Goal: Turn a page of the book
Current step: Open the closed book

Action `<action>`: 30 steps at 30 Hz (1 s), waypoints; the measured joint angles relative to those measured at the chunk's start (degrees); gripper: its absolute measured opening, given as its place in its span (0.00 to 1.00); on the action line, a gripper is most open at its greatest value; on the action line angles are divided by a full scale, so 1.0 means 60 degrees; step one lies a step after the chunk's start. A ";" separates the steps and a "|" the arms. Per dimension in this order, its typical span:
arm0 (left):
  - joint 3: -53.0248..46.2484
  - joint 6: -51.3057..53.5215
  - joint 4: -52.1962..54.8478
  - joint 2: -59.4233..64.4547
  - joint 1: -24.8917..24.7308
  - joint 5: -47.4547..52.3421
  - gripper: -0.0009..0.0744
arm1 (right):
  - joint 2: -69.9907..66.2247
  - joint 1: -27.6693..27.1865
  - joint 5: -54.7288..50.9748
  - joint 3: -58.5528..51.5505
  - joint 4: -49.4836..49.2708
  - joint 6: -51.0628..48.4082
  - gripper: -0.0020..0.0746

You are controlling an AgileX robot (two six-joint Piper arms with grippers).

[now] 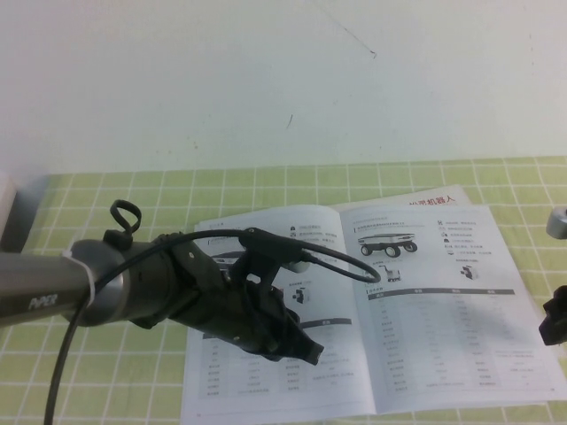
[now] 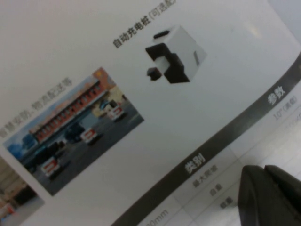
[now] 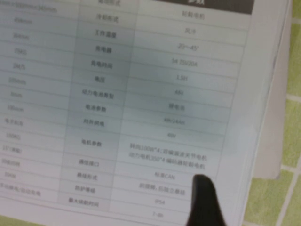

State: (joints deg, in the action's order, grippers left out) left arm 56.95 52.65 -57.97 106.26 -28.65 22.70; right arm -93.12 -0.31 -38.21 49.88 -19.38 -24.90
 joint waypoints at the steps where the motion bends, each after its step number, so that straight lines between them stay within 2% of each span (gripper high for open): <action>1: 0.0000 -0.0040 -0.0001 0.0032 0.0000 0.0000 0.01 | 0.0000 0.0000 0.0062 0.0000 -0.0023 0.0000 0.59; 8: 0.0000 -0.0183 -0.0035 0.0135 0.0000 -0.0044 0.01 | 0.0000 0.0000 0.0238 0.0000 -0.0062 0.0000 0.59; 14: 0.0000 0.0024 -0.0367 -0.0678 -0.0008 -0.0623 0.01 | 0.0000 0.0000 0.0260 0.0000 -0.0069 0.0000 0.59; 25: 0.0397 0.3227 -0.4140 -0.0984 -0.0008 -0.0660 0.01 | 0.0000 0.0000 0.0418 0.0000 -0.0085 0.0000 0.59; 30: 0.0568 0.3750 -0.4545 -0.0120 -0.0008 -0.0637 0.01 | 0.0000 0.0000 0.0459 0.0000 -0.0267 -0.0200 0.59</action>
State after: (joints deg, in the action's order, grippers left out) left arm 60.36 75.15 -85.24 105.54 -28.69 18.87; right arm -93.12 -0.31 -35.46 49.88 -20.98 -26.10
